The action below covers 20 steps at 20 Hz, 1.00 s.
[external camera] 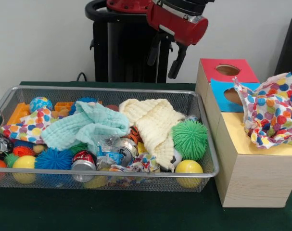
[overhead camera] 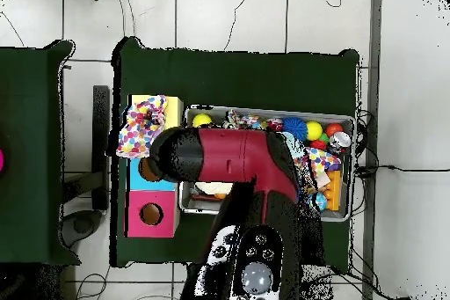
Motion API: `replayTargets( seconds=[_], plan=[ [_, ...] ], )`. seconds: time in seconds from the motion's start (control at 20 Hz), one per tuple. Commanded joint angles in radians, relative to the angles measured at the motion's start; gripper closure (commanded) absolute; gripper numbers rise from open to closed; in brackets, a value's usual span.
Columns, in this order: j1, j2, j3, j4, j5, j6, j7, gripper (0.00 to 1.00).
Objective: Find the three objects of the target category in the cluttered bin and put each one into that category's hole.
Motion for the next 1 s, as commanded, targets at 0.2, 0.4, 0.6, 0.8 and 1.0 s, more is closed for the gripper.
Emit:
replayTargets(
  seconds=[0.2, 0.4, 0.6, 0.8, 1.0],
  plan=[
    [0.069, 0.425, -0.164, -0.108, 0.276, -0.376, 0.739, 0.00],
    [0.130, 0.487, -0.271, -0.159, 0.218, -0.362, 0.600, 0.00],
    [0.119, 0.349, -0.248, -0.098, 0.226, -0.234, 0.506, 0.00],
    [0.107, 0.229, -0.224, -0.117, 0.203, -0.089, 0.382, 0.00],
    [0.100, 0.155, -0.217, -0.131, 0.206, 0.117, 0.339, 0.00]
  ],
)
